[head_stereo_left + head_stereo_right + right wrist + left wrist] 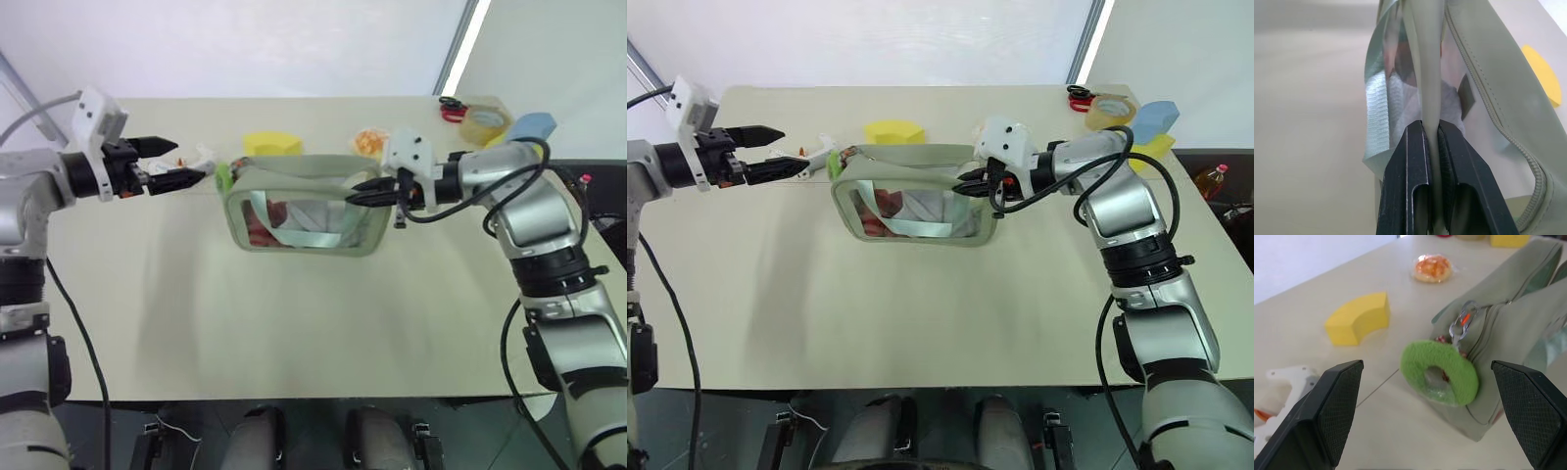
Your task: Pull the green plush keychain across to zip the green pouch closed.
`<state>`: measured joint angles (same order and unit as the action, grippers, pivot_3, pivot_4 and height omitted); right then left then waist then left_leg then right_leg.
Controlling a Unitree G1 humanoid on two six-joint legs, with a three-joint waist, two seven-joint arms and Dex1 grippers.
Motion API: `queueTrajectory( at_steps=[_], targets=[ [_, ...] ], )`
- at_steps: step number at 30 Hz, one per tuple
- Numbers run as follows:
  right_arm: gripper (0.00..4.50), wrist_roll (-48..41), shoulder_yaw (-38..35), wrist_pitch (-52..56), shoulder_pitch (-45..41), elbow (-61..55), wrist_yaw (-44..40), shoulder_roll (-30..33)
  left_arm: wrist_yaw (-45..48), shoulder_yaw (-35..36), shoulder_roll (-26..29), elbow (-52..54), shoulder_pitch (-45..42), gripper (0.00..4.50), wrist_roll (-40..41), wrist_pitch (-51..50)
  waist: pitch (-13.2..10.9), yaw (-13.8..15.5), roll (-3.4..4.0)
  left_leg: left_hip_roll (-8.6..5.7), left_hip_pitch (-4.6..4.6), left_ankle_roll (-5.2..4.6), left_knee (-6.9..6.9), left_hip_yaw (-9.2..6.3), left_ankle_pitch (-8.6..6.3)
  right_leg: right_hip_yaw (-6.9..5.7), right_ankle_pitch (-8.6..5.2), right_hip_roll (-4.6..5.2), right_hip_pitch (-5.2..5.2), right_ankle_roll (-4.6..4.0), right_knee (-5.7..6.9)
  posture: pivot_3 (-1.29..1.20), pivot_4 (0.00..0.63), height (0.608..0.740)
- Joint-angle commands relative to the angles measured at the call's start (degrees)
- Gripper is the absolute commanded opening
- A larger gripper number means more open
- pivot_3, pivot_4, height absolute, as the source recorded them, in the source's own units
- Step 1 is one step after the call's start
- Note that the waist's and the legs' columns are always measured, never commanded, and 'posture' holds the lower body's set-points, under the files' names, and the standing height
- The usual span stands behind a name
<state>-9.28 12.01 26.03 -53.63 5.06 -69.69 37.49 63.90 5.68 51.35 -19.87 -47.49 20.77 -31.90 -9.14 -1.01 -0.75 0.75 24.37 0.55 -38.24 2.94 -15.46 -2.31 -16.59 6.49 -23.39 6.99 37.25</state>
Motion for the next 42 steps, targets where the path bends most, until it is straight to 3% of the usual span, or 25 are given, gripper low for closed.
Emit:
queueTrajectory(
  at_steps=[1, 7, 14, 18, 24, 31, 36, 42],
  targets=[
    [0.03, -1.0, -0.6, 0.1, 1.0, -3.8, -1.1, 1.4, -0.5, -1.2, -1.9, -3.9, -1.1, 4.50, -2.4, 4.5, 0.0, 0.1, 0.00, -0.01, 0.00, 0.00, 0.00, 0.00, 0.00, 0.00, 0.00, 0.00, 0.00, 0.00, 0.00, 0.00, 0.150, 0.740],
    [0.03, -1.0, -0.4, 0.7, 1.5, -4.8, -0.7, 1.8, -2.4, -2.3, -8.3, -12.5, -5.7, 4.50, -4.4, 8.6, 0.0, 0.2, -0.01, -0.02, 0.02, 0.00, -0.04, 0.05, 0.00, -0.05, 0.00, 0.00, 0.03, 0.00, -0.01, 0.00, 0.150, 0.740],
    [0.03, -0.8, -0.4, 1.0, 1.5, -4.8, 0.1, 1.7, -0.8, -2.9, -11.3, -15.3, -7.6, 4.50, -5.4, 10.2, 0.0, 0.1, -0.01, -0.03, 0.01, 0.00, -0.04, 0.06, 0.00, -0.07, 0.00, 0.00, 0.03, 0.00, 0.00, 0.00, 0.150, 0.740],
    [0.00, -0.8, -0.4, 1.0, 1.4, -4.6, 0.5, 1.6, 0.1, -2.3, -11.8, -15.0, -7.3, 3.16, -4.6, 9.7, 0.0, 0.1, -0.01, -0.03, 0.01, 0.00, -0.05, 0.05, 0.00, -0.07, 0.00, 0.01, 0.04, 0.00, 0.00, 0.00, 0.150, 0.740],
    [0.00, -0.5, -0.5, 0.3, 1.3, -3.9, 1.0, 1.7, 0.7, -1.4, -11.1, -13.8, -7.8, 0.07, -4.2, 8.7, 0.0, 0.1, -0.01, -0.03, 0.01, 0.00, -0.05, 0.04, 0.00, -0.07, 0.00, 0.01, 0.04, 0.00, 0.00, 0.00, 0.150, 0.740],
    [0.00, 0.0, -0.7, -0.3, 1.3, -3.3, 1.4, 2.2, 4.5, 0.9, -8.4, -13.6, -15.1, 0.03, -0.6, 3.4, 0.0, 0.1, -0.04, -0.03, 0.03, 0.00, -0.06, 0.04, 0.00, -0.08, 0.00, 0.01, 0.04, 0.01, 0.00, 0.00, 0.150, 0.740],
    [0.00, 0.1, -0.6, -0.7, 1.1, -2.9, 1.7, 2.1, 5.9, -0.3, -13.3, -7.8, -18.1, 0.03, 3.5, -1.9, 0.0, 0.3, -0.03, -0.04, 0.01, 0.00, -0.07, 0.01, 0.00, -0.09, 0.00, 0.03, 0.11, 0.00, -0.01, 0.00, 0.150, 0.740],
    [0.00, 0.4, -0.7, -0.6, 1.2, -2.9, 2.4, 2.1, 6.2, -4.6, -17.1, -6.5, -16.1, 0.03, 0.8, -0.1, 0.0, -0.2, -0.03, -0.03, 0.00, 0.00, -0.05, 0.00, 0.00, -0.10, 0.00, 0.02, 0.06, 0.01, 0.00, 0.00, 0.150, 0.740]
  ],
)
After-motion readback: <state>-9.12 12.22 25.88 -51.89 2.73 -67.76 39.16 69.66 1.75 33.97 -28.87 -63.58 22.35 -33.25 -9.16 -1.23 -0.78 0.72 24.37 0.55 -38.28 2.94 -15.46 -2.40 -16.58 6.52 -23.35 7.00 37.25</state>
